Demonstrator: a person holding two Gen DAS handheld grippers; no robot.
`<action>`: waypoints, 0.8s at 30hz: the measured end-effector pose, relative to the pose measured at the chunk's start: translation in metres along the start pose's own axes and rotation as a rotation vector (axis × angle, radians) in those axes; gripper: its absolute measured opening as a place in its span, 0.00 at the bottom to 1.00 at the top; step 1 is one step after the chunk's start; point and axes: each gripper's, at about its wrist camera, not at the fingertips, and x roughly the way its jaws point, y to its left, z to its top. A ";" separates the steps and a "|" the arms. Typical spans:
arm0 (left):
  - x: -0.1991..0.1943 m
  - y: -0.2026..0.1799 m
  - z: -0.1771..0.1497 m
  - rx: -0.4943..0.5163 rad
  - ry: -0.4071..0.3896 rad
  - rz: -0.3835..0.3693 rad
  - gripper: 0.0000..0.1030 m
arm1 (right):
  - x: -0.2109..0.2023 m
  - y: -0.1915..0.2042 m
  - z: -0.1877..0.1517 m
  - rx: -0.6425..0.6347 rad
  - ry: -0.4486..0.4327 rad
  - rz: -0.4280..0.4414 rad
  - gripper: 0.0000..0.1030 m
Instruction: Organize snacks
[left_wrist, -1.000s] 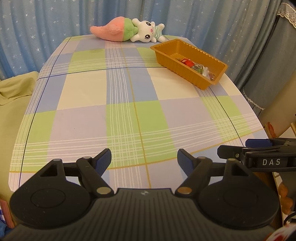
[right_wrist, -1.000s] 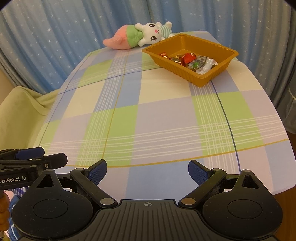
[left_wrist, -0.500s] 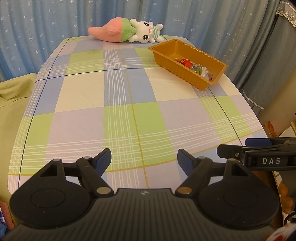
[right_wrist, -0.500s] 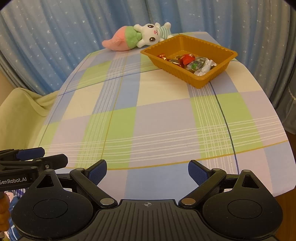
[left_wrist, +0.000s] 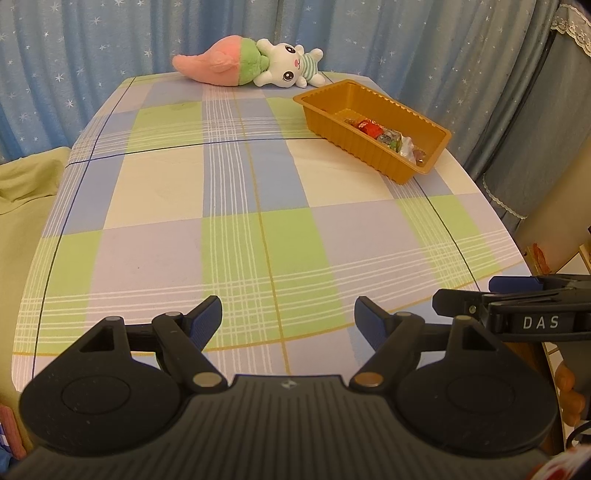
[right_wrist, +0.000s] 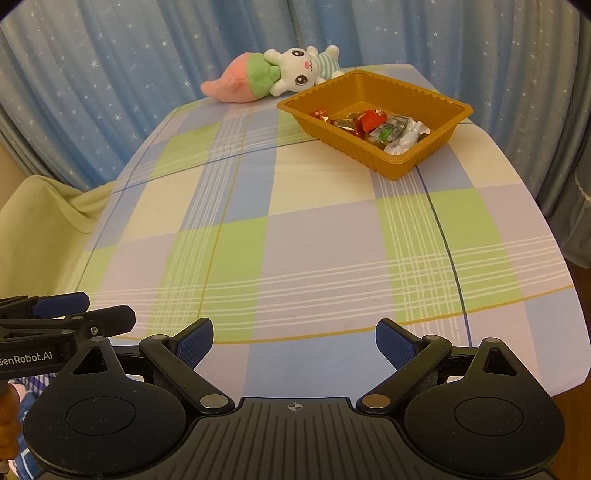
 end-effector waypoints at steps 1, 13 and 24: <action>0.000 0.000 0.000 0.000 0.000 0.000 0.75 | 0.000 0.000 0.000 -0.001 0.000 0.000 0.92; 0.004 0.002 0.009 -0.006 0.003 -0.001 0.75 | 0.002 -0.003 0.009 -0.002 0.003 0.004 0.92; 0.007 0.006 0.010 -0.014 0.004 -0.002 0.75 | 0.007 -0.001 0.012 -0.003 0.006 0.002 0.91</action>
